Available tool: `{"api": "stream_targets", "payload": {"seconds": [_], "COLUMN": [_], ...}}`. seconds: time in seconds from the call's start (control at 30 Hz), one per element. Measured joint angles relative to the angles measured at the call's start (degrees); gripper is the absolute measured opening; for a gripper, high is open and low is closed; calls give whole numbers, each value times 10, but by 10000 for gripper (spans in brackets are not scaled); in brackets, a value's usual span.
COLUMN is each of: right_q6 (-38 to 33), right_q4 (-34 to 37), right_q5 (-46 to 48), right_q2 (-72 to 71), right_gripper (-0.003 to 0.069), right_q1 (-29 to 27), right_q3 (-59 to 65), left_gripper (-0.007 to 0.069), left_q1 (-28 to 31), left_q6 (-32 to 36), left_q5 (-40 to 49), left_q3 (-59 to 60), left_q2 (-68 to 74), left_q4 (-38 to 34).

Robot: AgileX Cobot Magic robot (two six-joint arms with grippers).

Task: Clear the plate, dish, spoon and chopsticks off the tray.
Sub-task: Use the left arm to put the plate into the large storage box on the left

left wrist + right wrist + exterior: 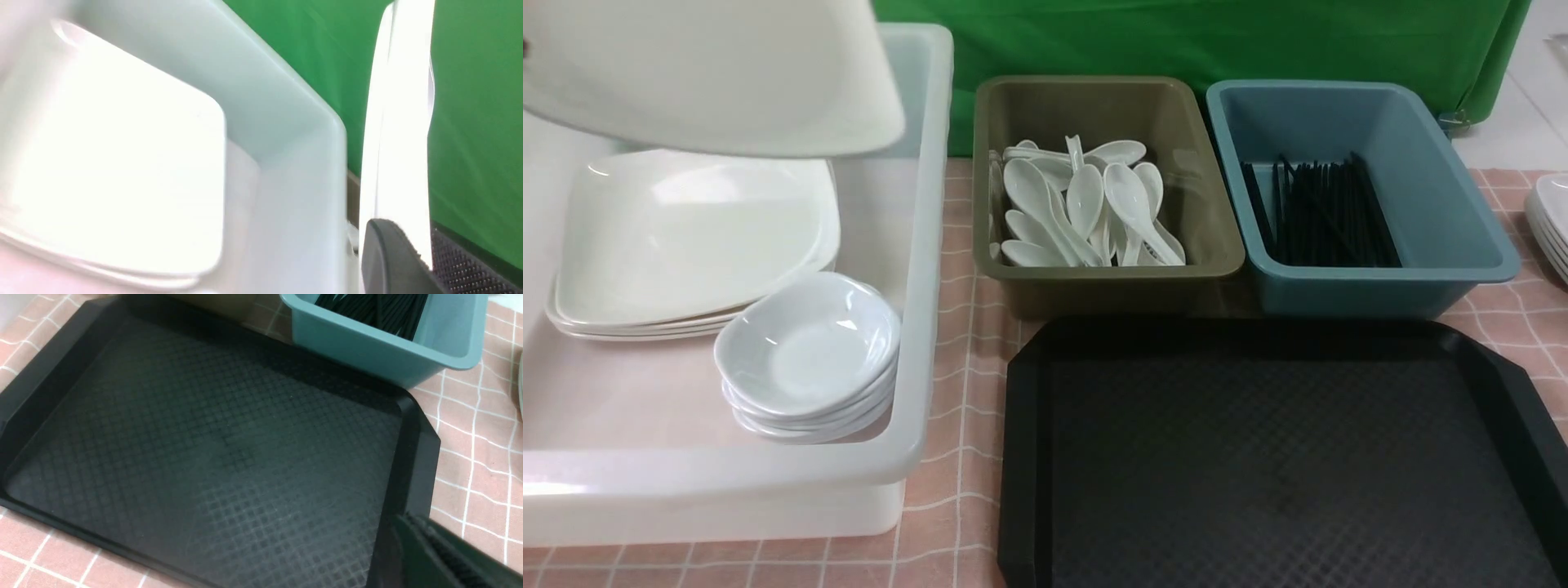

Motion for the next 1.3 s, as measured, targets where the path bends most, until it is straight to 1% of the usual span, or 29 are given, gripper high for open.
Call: {"api": "stream_targets", "payload": {"seconds": [0.03, 0.07, 0.1, 0.13, 0.17, 0.2, 0.23, 0.4, 0.57, 0.77, 0.93, 1.03, 1.07, 1.13, 1.17, 1.23, 1.3], "right_q6": [0, 0, 0, 0, 0, 0, 0, 0, 0, 0, 0, 0, 0, 0, 0, 0, 0], "right_q4": [0, 0, 0, 0, 0, 0, 0, 0, 0, -1, -1, -1, -1, -1, -1, -1, -1], "right_q5": [0, 0, 0, 0, 1, 1, 1, 1, 1, 1, 1, 2, 2, 2, 2, 2, 2], "right_q2": [0, 0, 0, 0, 0, 0, 0, 0, 0, 0, 0, 0, 0, 0, 0, 0, 0], "right_gripper": [30, 30, 30, 30, 30, 30, 30, 30, 30, 30, 30, 30, 30, 30, 30, 30, 30], "right_q1": [0, 0, 0, 0, 0, 0, 0, 0, 0, 0, 0, 0, 0, 0, 0, 0, 0], "right_q3": [0, 0, 0, 0, 0, 0, 0, 0, 0, 0, 0, 0, 0, 0, 0, 0, 0], "left_gripper": [26, 26, 26, 26, 26, 26, 26, 26, 27, 27, 34, 66, 98, 152, 200, 272, 325], "left_q1": [44, 48, 74, 78, 91, 92, 98, 99, 99, 99, 99, 99, 99, 99, 99, 99, 99], "left_q6": [58, 63, 94, 97, 117, 119, 134, 159, 170, 176, 211, 235, 259, 278, 279, 273, 251], "left_q5": [31, 34, 52, 54, 59, 59, 60, 64, 33, 31, 32, 32, 32, 33, 33, 41, 58], "left_q3": [-11, -13, -23, -25, -37, -37, -50, -69, -84, -85, -89, -89, -89, -89, -91, -100, -112], "left_q2": [39, 43, 80, 85, 124, 128, 166, 237, 301, 332, 337, 337, 337, 337, 337, 337, 337], "left_q4": [-62, -68, -102, -104, -120, -121, -125, -121, -77, -62, -56, -48, -45, -34, -23, 12, 55]}}
